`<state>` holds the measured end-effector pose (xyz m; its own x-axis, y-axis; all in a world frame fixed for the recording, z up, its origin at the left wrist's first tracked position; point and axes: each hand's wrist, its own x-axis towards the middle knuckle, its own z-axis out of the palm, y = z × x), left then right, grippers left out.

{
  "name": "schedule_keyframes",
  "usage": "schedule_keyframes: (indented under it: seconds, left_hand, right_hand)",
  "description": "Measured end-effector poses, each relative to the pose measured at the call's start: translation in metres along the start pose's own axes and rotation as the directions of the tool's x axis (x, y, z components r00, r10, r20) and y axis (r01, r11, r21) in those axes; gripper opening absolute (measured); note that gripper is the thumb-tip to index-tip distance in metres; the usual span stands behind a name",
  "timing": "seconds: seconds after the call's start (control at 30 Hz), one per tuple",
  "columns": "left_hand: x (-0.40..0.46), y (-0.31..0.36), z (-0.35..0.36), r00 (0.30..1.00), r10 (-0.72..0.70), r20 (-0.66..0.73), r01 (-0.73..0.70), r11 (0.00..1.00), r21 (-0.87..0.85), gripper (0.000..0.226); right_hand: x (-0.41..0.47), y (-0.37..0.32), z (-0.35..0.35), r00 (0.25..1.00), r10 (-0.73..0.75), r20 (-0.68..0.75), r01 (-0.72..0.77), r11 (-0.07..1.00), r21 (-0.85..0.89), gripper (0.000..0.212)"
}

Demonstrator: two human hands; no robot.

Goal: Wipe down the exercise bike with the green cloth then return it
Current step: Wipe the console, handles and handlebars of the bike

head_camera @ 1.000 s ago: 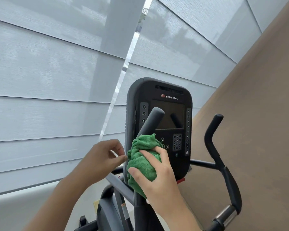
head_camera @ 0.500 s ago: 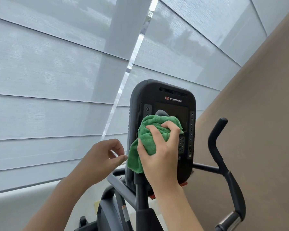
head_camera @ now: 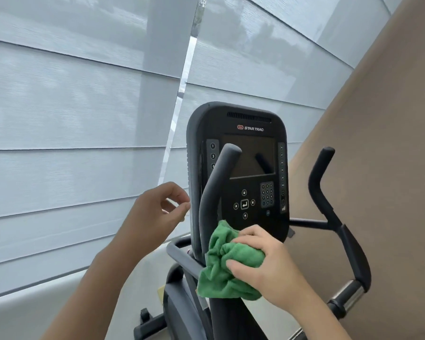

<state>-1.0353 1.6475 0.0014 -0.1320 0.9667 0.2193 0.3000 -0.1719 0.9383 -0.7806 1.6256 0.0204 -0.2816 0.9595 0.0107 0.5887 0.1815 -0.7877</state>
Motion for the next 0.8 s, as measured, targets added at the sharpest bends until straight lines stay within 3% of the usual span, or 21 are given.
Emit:
schedule_keyframes:
  seconds: [0.13,0.2,0.33,0.43,0.67,0.8]
  left_hand:
    - [-0.001,0.004,-0.001,1.000,0.001,-0.024,-0.001,1.000,0.023,0.014]
    - [-0.002,0.008,-0.001,0.999,0.006,-0.038,-0.005,0.999,0.034,0.015]
    - [-0.005,0.016,-0.003,0.996,0.010,-0.087,-0.007,0.999,0.042,0.013]
    - [-0.009,0.014,-0.002,0.995,0.002,-0.103,0.002,0.999,0.032,0.013]
    - [-0.020,0.001,0.006,0.997,-0.056,-0.057,0.056,0.998,0.007,0.016]
    - [-0.026,-0.011,0.003,0.995,-0.098,-0.019,0.098,0.995,0.000,0.014]
  right_hand:
    - [0.013,-0.016,-0.002,0.933,-0.159,-0.323,0.157,0.987,-0.033,0.025]
    - [0.029,-0.029,0.008,0.886,-0.271,-0.375,0.249,0.963,-0.107,0.032]
    - [0.051,-0.033,0.057,0.848,-0.399,-0.348,0.252,0.882,-0.397,0.052]
    - [0.040,-0.019,0.081,0.873,-0.402,-0.278,0.189,0.802,-0.567,0.056]
    - [-0.004,0.006,0.070,0.932,-0.325,-0.163,0.210,0.848,-0.487,0.058]
    - [-0.027,0.011,0.056,0.967,-0.225,-0.123,0.171,0.924,-0.341,0.040]
